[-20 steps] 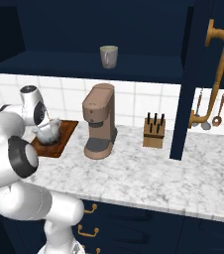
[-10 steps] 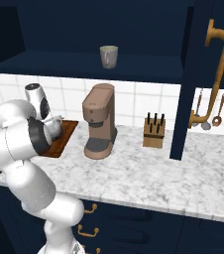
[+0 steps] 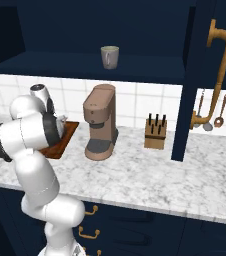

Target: Pick the kettle from the counter and place it on the tray. Then pick the mug from the cabinet and place it on the tray. Then close the cabinet doors.

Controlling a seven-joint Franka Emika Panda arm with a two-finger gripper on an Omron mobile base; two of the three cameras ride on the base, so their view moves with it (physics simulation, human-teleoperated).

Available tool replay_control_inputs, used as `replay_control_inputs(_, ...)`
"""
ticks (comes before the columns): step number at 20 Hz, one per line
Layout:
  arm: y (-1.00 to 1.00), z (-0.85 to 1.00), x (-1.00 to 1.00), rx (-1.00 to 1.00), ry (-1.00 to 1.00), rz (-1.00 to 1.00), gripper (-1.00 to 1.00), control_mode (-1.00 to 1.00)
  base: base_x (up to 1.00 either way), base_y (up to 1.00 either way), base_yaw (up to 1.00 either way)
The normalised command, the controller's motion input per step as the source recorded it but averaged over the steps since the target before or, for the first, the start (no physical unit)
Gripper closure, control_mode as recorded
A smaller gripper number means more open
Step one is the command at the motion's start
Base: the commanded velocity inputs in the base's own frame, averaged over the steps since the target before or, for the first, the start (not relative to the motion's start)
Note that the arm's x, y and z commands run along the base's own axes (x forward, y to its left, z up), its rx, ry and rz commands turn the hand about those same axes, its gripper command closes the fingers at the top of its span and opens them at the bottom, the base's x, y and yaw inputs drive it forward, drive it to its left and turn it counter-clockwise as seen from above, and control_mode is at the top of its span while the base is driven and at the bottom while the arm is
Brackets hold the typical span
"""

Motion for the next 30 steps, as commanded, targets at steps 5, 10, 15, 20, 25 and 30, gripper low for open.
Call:
replay_control_inputs(5, 0.12, -0.1, 0.46, 0.0, 0.0, 0.0, 1.0, -1.0, 0.0, 0.0, 0.0)
replay_control_inputs(10, 0.15, -0.13, 0.38, 0.0, 0.0, 0.0, 1.0, -1.0, 0.0, 0.0, 0.0)
replay_control_inputs(15, 0.05, -0.17, 0.28, 0.0, 0.0, 0.0, 1.0, -1.0, 0.0, 0.0, 0.0)
replay_control_inputs(20, 0.0, -0.24, 0.2, 0.0, 0.0, 0.0, 1.0, -1.0, 0.0, 0.0, 0.0)
replay_control_inputs(25, -0.01, -0.27, 0.0, 0.0, 0.0, 0.0, -1.0, -1.0, 0.0, 0.0, 0.0)
replay_control_inputs(30, -0.02, -0.1, -0.04, 0.0, -0.01, 0.0, -1.0, -1.0, 0.0, 0.0, 0.0)
